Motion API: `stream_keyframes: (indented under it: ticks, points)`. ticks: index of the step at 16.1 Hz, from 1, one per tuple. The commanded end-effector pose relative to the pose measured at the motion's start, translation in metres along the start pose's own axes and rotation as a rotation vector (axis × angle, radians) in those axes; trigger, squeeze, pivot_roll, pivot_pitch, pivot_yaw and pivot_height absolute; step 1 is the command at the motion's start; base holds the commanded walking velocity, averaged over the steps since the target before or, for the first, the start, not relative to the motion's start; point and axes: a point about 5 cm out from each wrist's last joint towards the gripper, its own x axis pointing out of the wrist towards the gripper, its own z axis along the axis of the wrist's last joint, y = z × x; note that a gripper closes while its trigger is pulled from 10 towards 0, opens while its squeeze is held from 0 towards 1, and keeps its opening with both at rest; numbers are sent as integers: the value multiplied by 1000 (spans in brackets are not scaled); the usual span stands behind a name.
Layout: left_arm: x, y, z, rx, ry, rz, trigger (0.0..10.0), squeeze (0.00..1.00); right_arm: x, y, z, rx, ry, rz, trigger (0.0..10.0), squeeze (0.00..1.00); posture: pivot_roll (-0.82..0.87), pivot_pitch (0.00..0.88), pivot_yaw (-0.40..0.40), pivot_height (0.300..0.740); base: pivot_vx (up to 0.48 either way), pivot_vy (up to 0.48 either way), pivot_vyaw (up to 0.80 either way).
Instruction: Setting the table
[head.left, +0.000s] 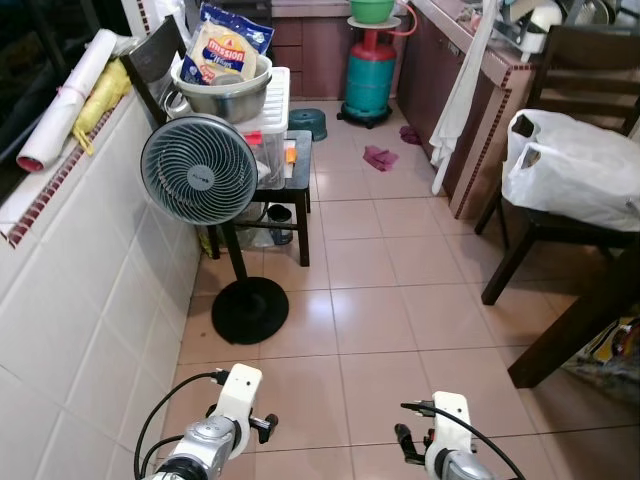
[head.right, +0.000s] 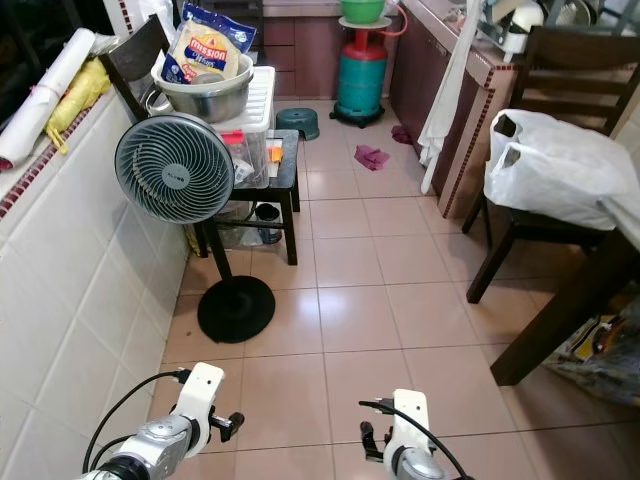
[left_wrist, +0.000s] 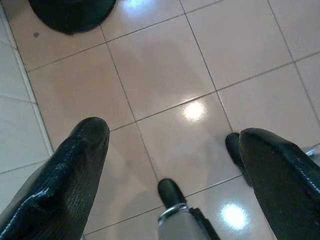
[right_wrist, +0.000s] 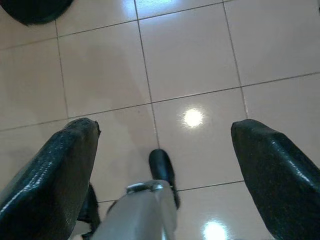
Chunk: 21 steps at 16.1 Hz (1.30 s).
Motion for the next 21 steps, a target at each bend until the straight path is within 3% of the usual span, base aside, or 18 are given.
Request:
stream_keyframes:
  ticks: [1,4,5,7,11,14,21]
  points:
    - [0,-1,-2,27,16,-5,10000,0,0,-1,1,31,2,-12,10000,0,-72,0,59,740,0,0,-750]
    - [0,1,-2,1,12,-8,10000,0,-1,-4,-4,186,9,-30,10000,0,-69,0,65,740,0,0,-750]
    - [-1,3,-1,-93,5,9,10000,0,-1,-5,-6,252,19,-35,10000,0,-69,0,65,740,0,0,-756]
    - [-1,9,1,-277,-9,46,10000,0,0,-4,-2,292,22,-16,10000,0,-74,0,62,740,0,0,-753]
    - [-2,15,1,-302,-13,81,10000,0,3,5,11,348,-6,59,10000,0,-81,0,56,740,0,0,-750]
    - [-2,13,1,-405,-44,50,10000,0,4,12,15,395,-29,106,10000,0,-80,0,56,740,0,0,-754]
    - [-4,17,1,-214,5,-10,10000,0,2,9,10,283,-6,121,10000,0,-98,0,67,740,0,0,-760]
